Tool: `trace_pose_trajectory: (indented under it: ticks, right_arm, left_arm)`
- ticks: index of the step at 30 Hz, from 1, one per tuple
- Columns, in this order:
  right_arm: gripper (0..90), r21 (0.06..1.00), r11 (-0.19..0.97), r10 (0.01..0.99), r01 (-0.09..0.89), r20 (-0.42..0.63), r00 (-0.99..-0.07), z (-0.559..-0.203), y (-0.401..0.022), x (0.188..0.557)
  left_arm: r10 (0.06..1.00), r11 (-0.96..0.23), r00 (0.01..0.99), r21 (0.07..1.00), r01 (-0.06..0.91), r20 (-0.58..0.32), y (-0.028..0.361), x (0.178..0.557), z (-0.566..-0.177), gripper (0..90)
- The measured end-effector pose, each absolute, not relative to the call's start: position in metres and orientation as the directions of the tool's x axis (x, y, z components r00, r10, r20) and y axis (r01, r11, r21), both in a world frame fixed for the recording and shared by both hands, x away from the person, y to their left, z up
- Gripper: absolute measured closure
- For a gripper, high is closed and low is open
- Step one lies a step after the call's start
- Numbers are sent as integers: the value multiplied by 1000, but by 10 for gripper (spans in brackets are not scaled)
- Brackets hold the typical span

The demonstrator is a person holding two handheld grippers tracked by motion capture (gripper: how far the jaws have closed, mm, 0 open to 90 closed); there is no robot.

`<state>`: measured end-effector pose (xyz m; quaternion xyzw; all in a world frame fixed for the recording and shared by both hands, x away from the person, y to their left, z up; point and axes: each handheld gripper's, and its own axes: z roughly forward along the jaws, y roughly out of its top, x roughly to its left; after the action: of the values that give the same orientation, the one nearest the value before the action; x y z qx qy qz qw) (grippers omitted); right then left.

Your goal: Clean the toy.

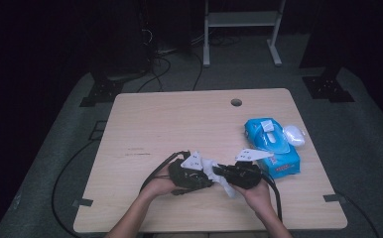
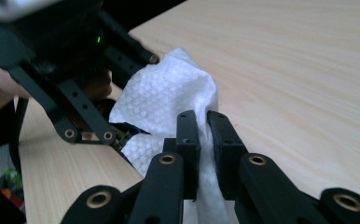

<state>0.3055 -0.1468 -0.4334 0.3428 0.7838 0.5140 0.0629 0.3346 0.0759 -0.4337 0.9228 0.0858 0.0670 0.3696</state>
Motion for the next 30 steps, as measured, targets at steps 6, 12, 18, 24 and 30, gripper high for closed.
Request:
trace_pose_trajectory:
  ticks: [6,12,18,24,30]
  right_arm:
    - [830,841,262,599,474,243,-763,-437,-141,307]
    - [830,836,274,604,476,236,-761,-439,-142,307]
    - [830,835,283,604,472,227,-764,-440,-142,306]
    - [830,834,289,603,471,223,-766,-440,-142,306]
    - [830,833,294,600,469,221,-769,-440,-142,306]
  left_arm:
    - [208,-706,978,695,137,19,81,335,-432,592]
    - [237,-675,971,713,188,-32,98,336,-427,514]
    - [241,-653,968,727,214,-69,118,336,-419,510]
    - [273,-613,956,747,257,-106,132,343,-414,498]
    - [289,-595,945,745,301,-151,137,347,-422,479]
